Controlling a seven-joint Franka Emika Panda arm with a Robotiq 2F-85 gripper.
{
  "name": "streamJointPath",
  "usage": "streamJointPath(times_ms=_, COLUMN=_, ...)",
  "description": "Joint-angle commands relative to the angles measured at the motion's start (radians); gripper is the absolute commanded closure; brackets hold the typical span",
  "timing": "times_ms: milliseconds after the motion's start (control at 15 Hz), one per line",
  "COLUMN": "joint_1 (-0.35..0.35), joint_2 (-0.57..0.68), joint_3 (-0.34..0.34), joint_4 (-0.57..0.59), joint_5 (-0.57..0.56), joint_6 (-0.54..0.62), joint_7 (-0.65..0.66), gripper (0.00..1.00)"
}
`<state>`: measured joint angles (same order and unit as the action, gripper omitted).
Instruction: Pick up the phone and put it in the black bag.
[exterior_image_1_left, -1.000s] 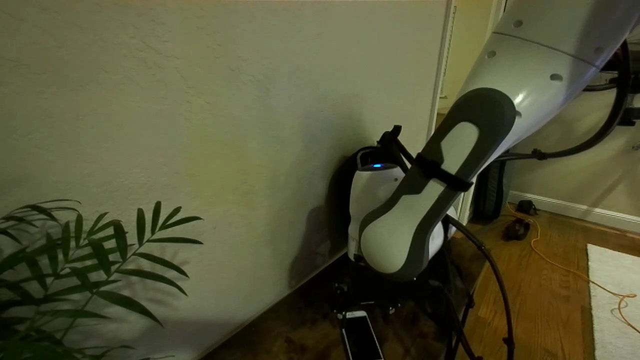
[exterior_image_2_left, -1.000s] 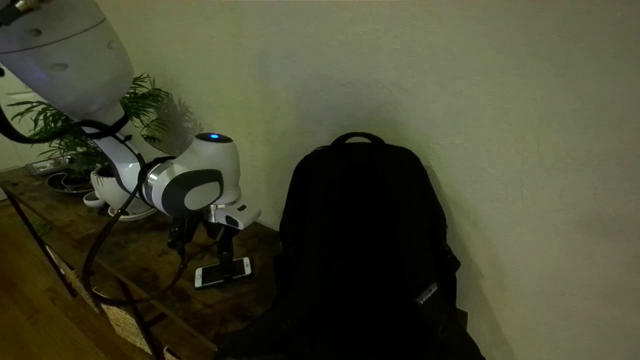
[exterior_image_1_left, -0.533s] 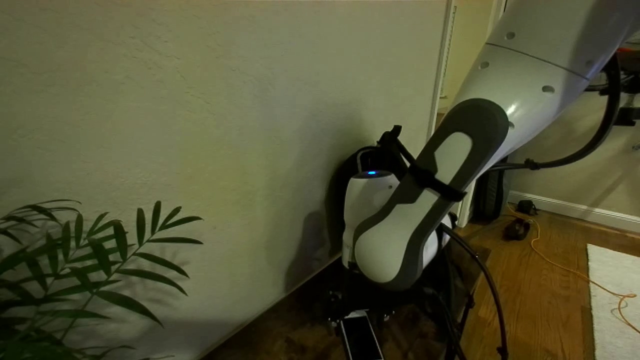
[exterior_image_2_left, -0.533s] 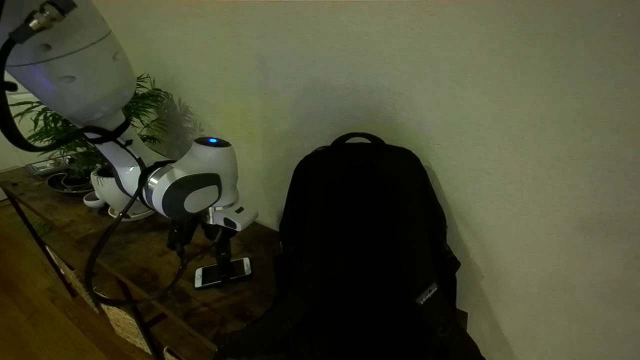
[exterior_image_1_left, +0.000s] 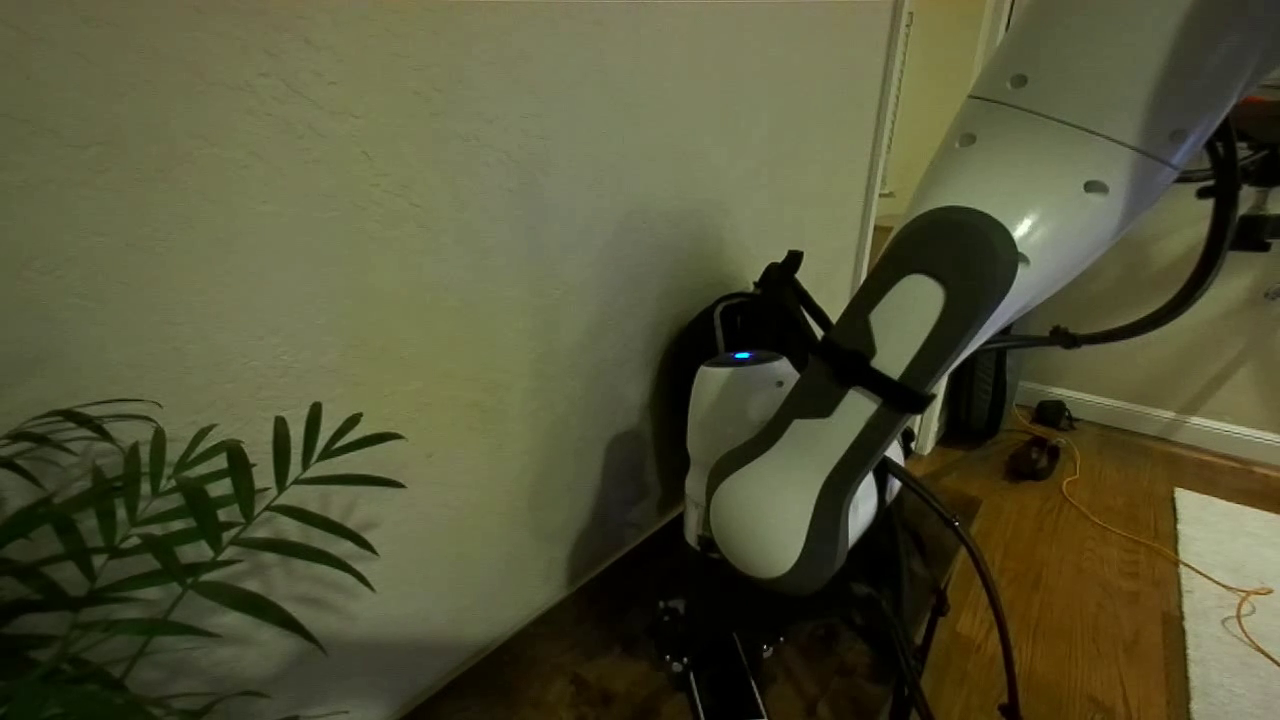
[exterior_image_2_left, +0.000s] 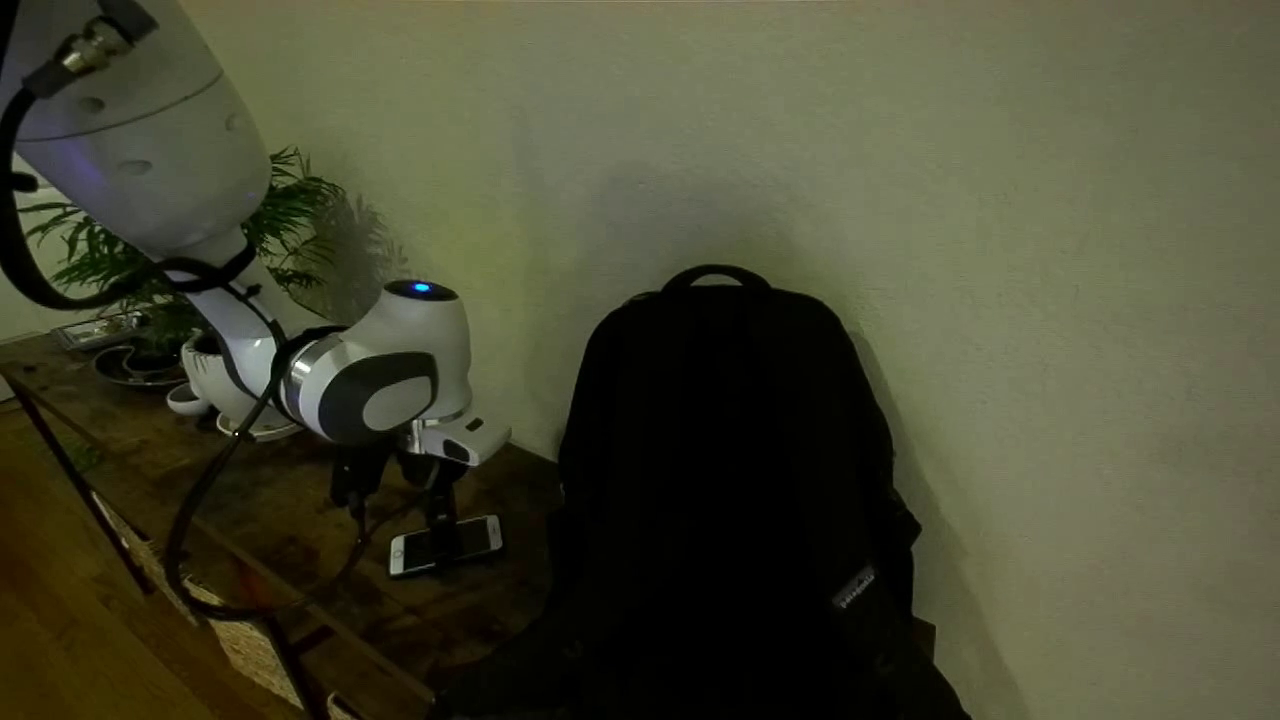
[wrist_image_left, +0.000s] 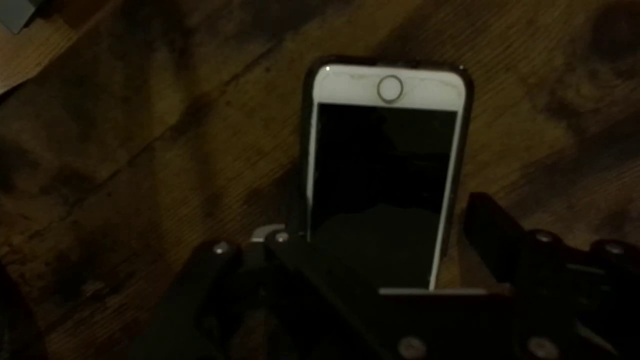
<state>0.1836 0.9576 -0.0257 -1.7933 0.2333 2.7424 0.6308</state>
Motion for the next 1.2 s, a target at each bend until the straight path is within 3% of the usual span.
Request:
streamJointPath(times_ms=0, joint_1=-0.006, joint_2=-0.020, joint_3=0.010, joint_4=-0.028, joint_5=0.013, joint_6=0.003, joint_7=-0.037, gripper=0.48)
streamJointPath(times_ms=133, joint_1=-0.006, joint_2=-0.025, joint_3=0.006, joint_4=-0.034, joint_5=0.012, joint_6=0.001, joint_7=-0.043, gripper=0.61)
streamJointPath(times_ms=200, joint_1=-0.006, joint_2=-0.028, joint_3=0.006, joint_4=-0.038, joint_5=0.012, joint_6=0.000, joint_7=-0.049, gripper=0.47)
streamJointPath(times_ms=267, joint_1=-0.006, joint_2=-0.029, joint_3=0.006, joint_4=-0.040, joint_5=0.012, joint_6=0.000, joint_7=-0.054, gripper=0.24)
streamJointPath(times_ms=600, joint_1=0.004, joint_2=-0.053, joint_3=-0.001, joint_4=-0.068, joint_5=0.007, joint_6=-0.013, joint_7=-0.069, gripper=0.02)
streamJointPath(times_ms=1133, joint_1=0.006, joint_2=-0.051, joint_3=0.006, joint_4=-0.074, joint_5=0.012, joint_6=-0.025, joint_7=-0.092, gripper=0.00)
